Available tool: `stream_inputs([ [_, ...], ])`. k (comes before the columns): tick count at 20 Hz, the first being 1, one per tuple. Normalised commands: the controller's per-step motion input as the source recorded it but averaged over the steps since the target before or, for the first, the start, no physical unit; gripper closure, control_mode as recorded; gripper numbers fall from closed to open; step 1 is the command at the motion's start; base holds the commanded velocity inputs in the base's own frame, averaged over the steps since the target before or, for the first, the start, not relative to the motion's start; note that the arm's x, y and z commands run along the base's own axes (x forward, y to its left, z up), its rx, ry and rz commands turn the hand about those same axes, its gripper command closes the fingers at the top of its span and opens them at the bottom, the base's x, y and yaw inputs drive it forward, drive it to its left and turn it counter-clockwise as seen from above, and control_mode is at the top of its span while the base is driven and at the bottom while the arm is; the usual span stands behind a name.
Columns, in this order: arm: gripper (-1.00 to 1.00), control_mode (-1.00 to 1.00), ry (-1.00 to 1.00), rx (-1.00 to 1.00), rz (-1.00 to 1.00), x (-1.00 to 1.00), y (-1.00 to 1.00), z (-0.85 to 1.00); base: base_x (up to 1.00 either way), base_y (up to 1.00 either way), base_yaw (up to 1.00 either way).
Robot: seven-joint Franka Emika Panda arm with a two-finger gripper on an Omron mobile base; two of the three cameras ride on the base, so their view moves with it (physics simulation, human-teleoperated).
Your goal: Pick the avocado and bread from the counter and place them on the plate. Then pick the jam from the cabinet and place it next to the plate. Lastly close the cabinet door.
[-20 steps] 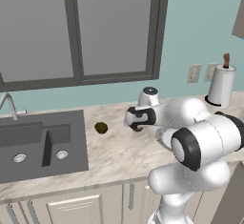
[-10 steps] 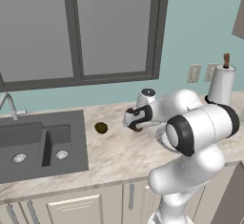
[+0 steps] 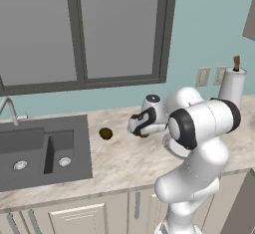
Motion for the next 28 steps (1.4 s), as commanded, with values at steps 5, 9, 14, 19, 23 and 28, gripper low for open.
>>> stream_inputs([
  [5, -1.00, -1.00, 0.00, 0.00, 0.00, 0.19, 0.00, -0.16, 0.00, 0.00, 0.00],
  [9, -1.00, -1.00, 0.00, 0.00, 0.00, 0.15, 0.00, -0.19, 0.00, 0.00, 0.00],
  [14, 1.00, -1.00, 0.00, 0.00, 0.00, 0.10, 0.00, -0.29, 0.00, 0.00, 0.00],
  [19, 1.00, -1.00, 0.00, 0.00, 0.00, 0.00, 0.00, -0.28, 0.00, 0.00, 0.00],
  [23, 1.00, -1.00, 0.00, 0.00, 0.00, 0.00, 0.00, -0.02, 0.00, 0.00, 0.00],
  [28, 1.00, -1.00, 0.00, 0.00, 0.00, 0.00, 0.00, 0.16, 0.00, 0.00, 0.00],
])
